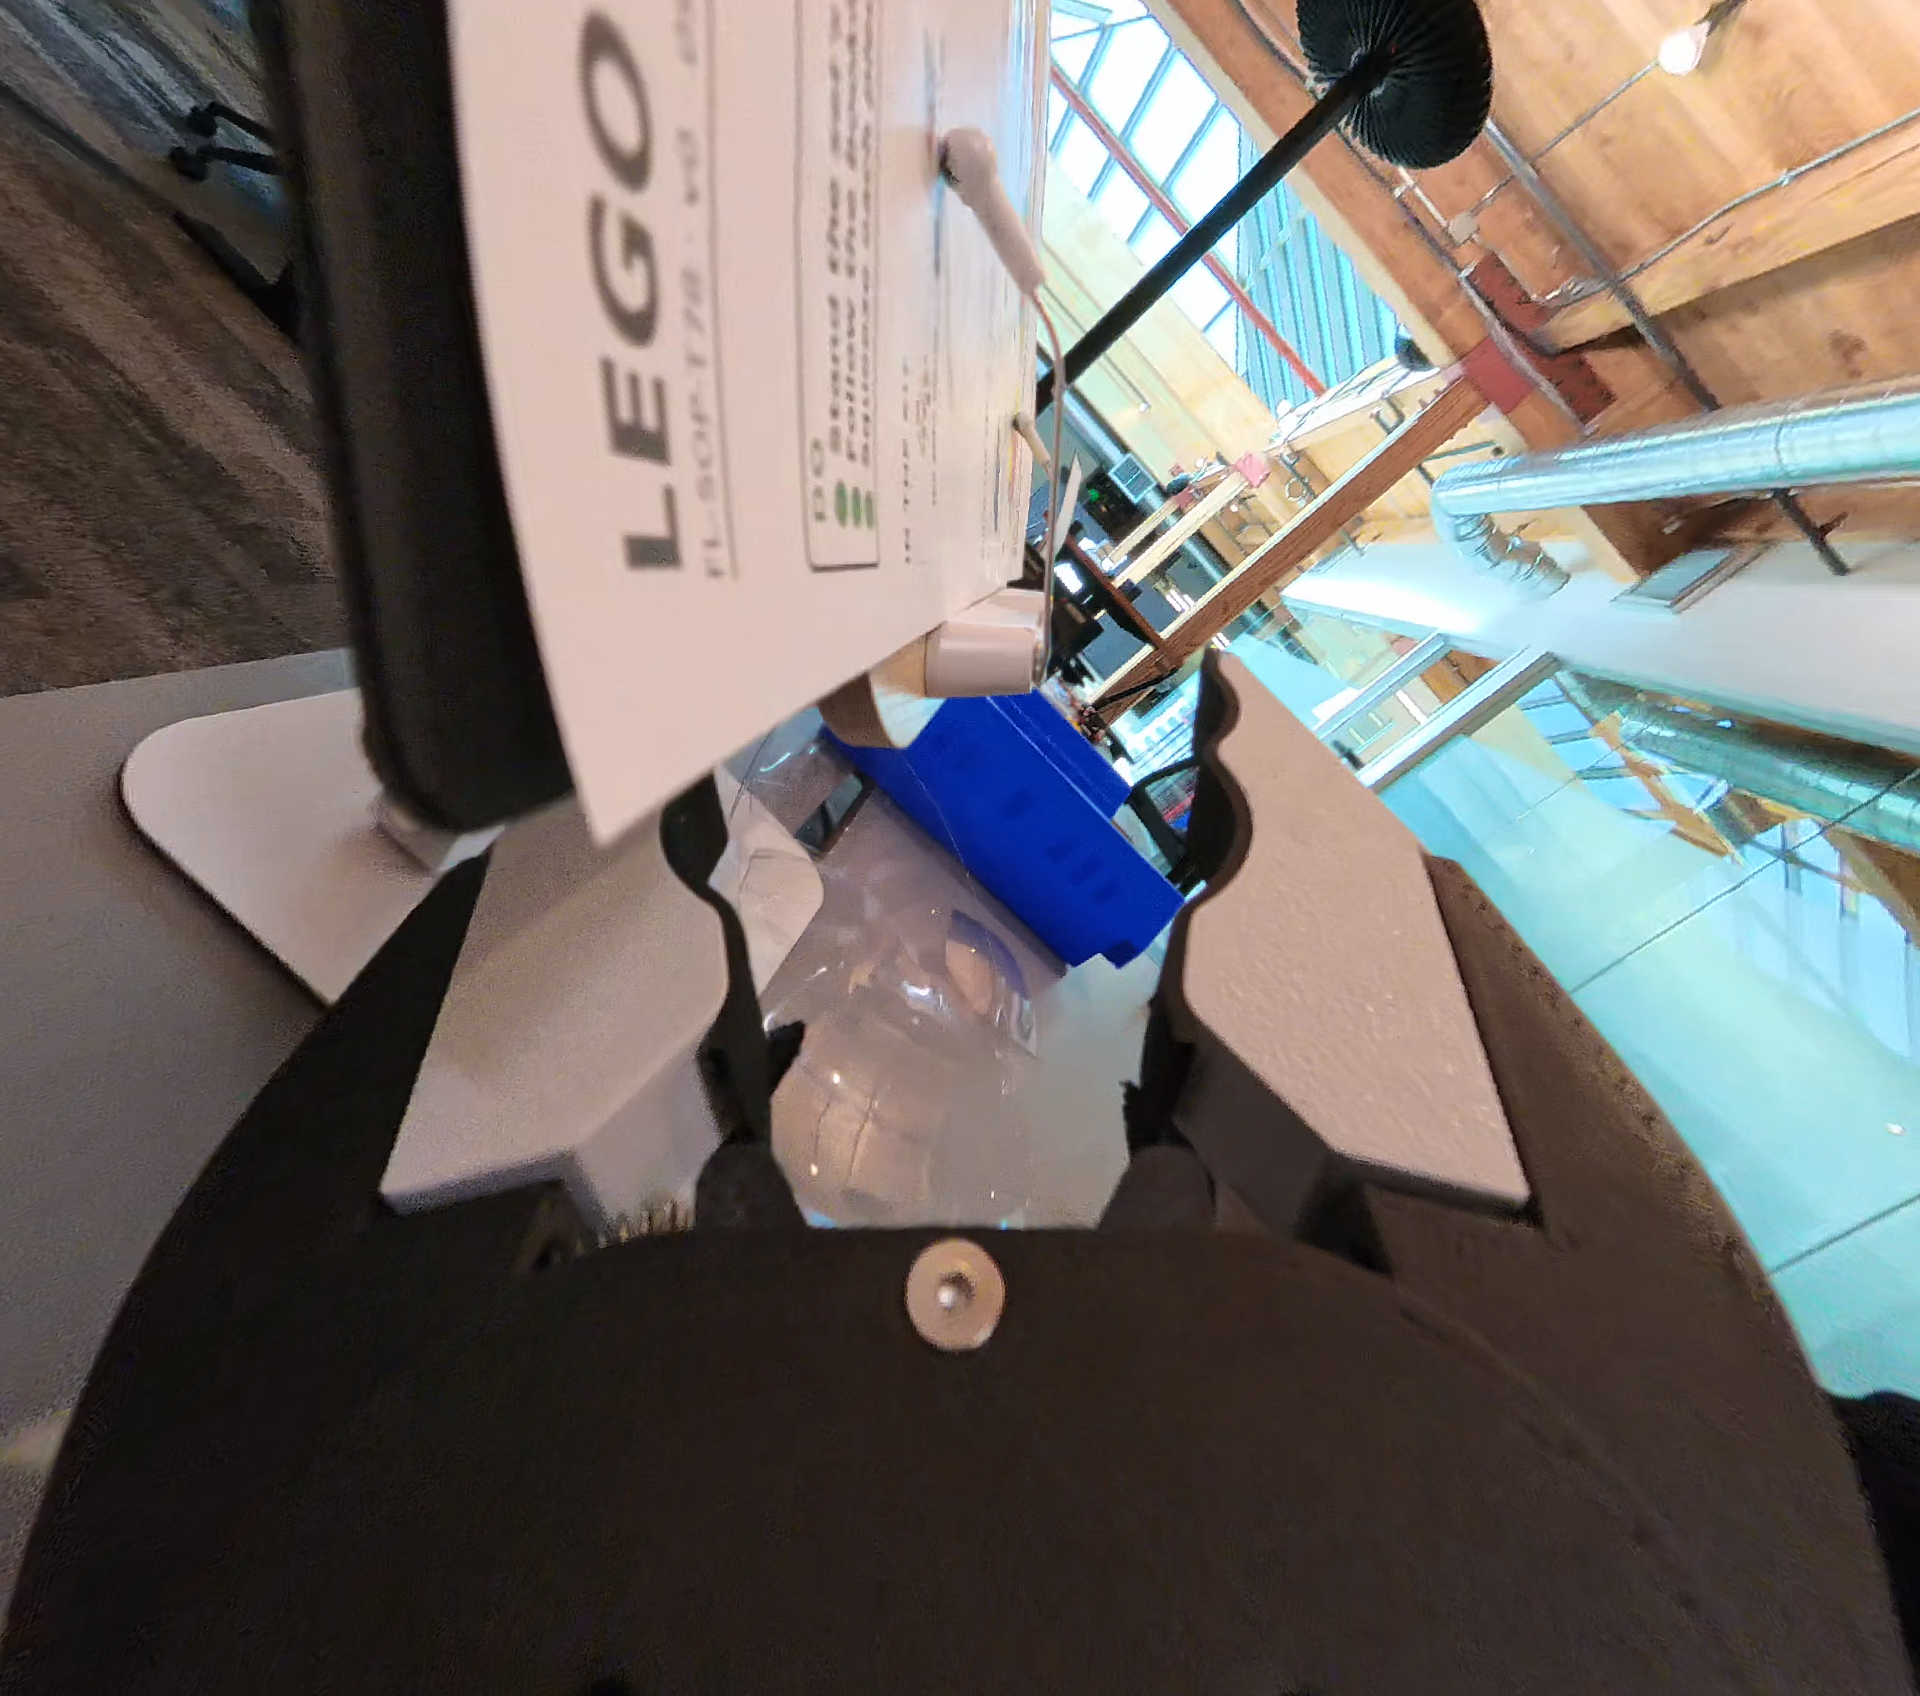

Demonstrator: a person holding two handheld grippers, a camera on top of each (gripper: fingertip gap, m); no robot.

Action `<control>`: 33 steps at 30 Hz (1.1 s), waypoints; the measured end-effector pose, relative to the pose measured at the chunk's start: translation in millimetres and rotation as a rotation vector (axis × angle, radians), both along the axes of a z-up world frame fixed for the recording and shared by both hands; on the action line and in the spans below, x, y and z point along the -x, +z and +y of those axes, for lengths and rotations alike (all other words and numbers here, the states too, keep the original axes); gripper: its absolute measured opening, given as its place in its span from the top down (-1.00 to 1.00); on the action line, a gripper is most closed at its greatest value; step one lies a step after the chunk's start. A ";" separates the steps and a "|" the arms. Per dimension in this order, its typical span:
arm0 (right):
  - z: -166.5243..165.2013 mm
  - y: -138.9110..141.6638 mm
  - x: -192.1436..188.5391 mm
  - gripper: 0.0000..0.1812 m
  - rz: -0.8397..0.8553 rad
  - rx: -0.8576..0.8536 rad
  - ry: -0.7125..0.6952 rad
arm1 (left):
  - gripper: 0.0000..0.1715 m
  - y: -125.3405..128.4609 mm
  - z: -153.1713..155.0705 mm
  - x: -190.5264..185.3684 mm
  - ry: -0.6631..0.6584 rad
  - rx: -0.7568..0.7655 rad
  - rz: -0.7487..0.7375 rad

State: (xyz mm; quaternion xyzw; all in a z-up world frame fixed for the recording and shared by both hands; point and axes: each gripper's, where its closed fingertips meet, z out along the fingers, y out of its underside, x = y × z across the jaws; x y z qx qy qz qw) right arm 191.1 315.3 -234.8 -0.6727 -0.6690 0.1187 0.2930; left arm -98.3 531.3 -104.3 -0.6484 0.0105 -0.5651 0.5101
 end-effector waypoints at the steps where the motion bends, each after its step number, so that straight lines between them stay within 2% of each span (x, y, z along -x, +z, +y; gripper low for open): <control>1: -4.0 6.5 3.6 0.60 0.032 0.054 0.002 | -0.06 0.3 -4.0 3.9 0.002 0.001 0.014; 4: 8.4 44.0 23.2 0.54 0.201 0.157 -0.050 | -0.15 -10.2 -13.1 14.8 0.023 0.065 0.044; 6: 43.8 65.0 34.7 0.57 0.299 0.177 -0.175 | -0.20 -31.0 -26.8 9.9 -0.014 0.152 0.120; 8: 82.7 71.5 48.1 0.56 0.381 0.240 -0.295 | -0.26 -54.1 -42.6 6.7 -0.033 0.235 0.235; 10: 115.8 63.3 66.8 0.43 0.445 0.373 -0.401 | -0.25 -69.2 -56.4 4.0 -0.052 0.278 0.312; 12: 143.5 49.3 87.3 0.35 0.491 0.480 -0.479 | -0.18 -80.5 -65.3 -3.7 -0.082 0.320 0.306; 15: 173.0 25.7 113.6 0.20 0.502 0.545 -0.558 | -0.13 -104.8 -71.5 -21.8 -0.145 0.377 0.324; 17: 181.6 13.3 129.2 0.27 0.508 0.596 -0.580 | -0.02 -119.3 -73.0 -35.0 -0.179 0.399 0.348; 20: 189.1 -19.8 138.0 0.52 0.416 0.595 -0.619 | 0.10 -138.6 -78.9 -63.8 -0.270 0.428 0.382; 21: 187.6 -27.1 141.2 0.62 0.399 0.606 -0.613 | 0.14 -140.1 -76.8 -67.5 -0.269 0.414 0.410; 22: 186.8 -29.9 143.9 0.86 0.399 0.600 -0.598 | 0.15 -135.4 -73.5 -70.2 -0.263 0.387 0.409; 24: 187.0 -25.6 145.4 0.99 0.426 0.595 -0.590 | 0.09 -125.3 -74.9 -80.1 -0.301 0.359 0.383; 26: 187.3 -14.4 139.7 1.00 0.444 0.566 -0.567 | 0.04 -126.0 -82.3 -86.0 -0.351 0.328 0.448; 29: 187.5 11.3 113.7 1.00 0.443 0.490 -0.547 | -0.14 -105.4 -81.6 -83.5 -0.332 0.266 0.379; 33: 180.3 62.1 57.0 1.00 0.441 0.369 -0.528 | -0.21 -74.8 -77.9 -62.3 -0.282 0.175 0.270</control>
